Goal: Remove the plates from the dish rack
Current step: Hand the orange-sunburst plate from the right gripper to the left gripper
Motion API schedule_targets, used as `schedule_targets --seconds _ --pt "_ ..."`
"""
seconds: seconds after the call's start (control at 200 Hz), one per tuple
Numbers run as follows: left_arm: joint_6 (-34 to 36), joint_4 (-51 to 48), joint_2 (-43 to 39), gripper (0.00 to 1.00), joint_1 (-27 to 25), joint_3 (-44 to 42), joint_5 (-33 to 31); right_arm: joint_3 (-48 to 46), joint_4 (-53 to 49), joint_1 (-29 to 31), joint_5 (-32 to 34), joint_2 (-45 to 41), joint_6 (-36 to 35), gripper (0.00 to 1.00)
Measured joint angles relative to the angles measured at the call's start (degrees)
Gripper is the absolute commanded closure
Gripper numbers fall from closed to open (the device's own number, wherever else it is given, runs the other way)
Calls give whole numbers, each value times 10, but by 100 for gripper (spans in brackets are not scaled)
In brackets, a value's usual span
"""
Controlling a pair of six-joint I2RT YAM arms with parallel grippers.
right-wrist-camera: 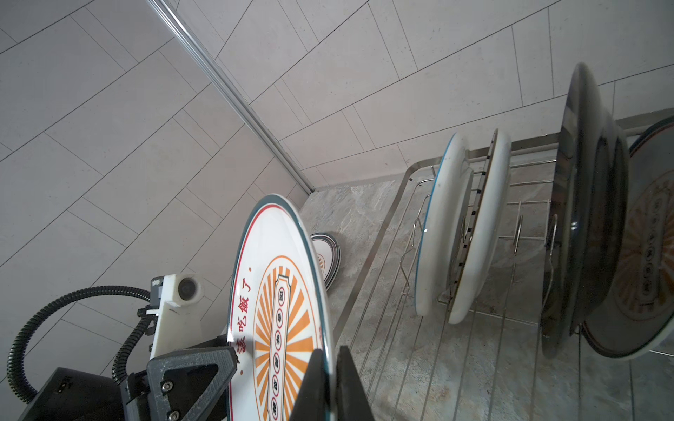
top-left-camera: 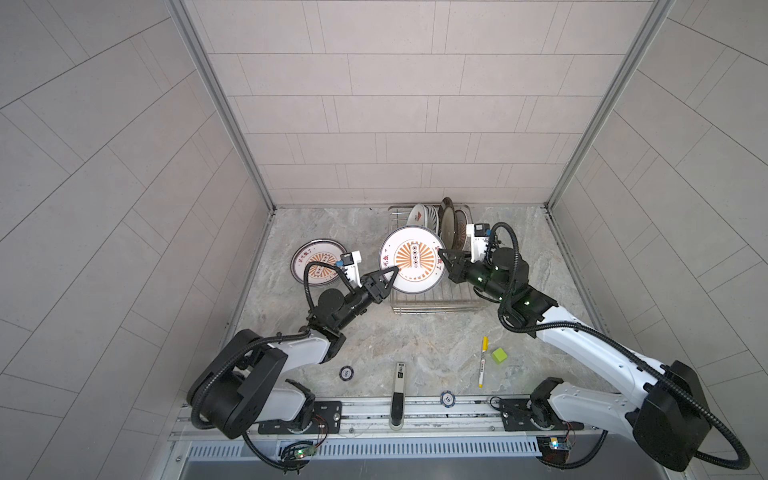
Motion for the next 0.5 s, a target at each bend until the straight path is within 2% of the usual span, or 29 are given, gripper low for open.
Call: schedule_targets --seconds 0.5 --pt "-26 -8 15 77 1 0 9 0 21 -1 -24 32 1 99"
